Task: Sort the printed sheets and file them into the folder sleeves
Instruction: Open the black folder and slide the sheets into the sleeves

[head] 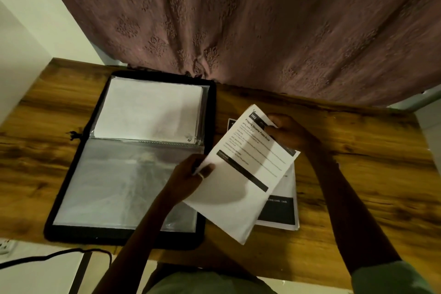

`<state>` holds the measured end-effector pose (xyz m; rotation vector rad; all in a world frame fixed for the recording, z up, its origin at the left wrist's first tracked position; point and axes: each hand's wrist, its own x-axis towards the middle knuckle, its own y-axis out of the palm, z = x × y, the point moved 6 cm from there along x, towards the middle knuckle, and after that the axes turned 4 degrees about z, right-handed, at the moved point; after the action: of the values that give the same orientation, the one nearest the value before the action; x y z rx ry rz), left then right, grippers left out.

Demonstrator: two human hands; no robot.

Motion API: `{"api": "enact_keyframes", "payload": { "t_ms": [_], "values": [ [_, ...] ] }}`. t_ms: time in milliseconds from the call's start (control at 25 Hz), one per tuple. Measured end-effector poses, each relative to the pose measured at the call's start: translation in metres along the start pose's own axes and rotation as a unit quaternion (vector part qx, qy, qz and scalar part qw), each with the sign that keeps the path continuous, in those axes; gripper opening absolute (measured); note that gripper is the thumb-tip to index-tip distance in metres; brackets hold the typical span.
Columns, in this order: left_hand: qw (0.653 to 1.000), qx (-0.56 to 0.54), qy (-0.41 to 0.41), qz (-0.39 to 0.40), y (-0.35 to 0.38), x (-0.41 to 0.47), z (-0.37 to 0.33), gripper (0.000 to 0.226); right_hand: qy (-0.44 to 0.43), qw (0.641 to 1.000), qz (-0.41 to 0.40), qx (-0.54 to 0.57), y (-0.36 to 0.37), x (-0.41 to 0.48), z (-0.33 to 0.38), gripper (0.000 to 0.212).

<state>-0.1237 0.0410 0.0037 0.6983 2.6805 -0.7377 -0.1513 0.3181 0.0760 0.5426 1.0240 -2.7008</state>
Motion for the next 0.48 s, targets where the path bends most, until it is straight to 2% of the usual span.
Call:
{"api": "enact_keyframes", "payload": {
  "t_ms": [80,160,240,280,360,480],
  "values": [
    [0.989,-0.144,-0.017,-0.031,-0.010,-0.013,0.017,0.021,0.006,0.997,-0.027,0.068,-0.006,-0.004,-0.010,0.022],
    [0.954,-0.291,-0.019,-0.066,-0.014,-0.026,0.027,0.024,0.019,0.989,-0.044,0.139,-0.010,-0.006,-0.017,0.020],
    [0.923,-0.378,-0.046,-0.060,-0.007,-0.031,0.031,0.026,0.046,0.973,-0.079,0.211,-0.009,-0.008,-0.022,0.021],
    [0.922,-0.381,-0.052,-0.050,-0.002,-0.031,0.032,0.028,0.075,0.963,-0.105,0.236,-0.008,-0.011,-0.026,0.022],
    [0.943,-0.327,-0.043,-0.044,0.001,-0.028,0.033,0.033,0.146,0.943,-0.143,0.264,0.000,-0.019,-0.040,0.029],
    [0.966,-0.246,-0.041,-0.068,-0.009,-0.017,0.036,0.032,0.187,0.918,-0.173,0.303,0.022,-0.037,-0.067,0.031]
  ]
}}
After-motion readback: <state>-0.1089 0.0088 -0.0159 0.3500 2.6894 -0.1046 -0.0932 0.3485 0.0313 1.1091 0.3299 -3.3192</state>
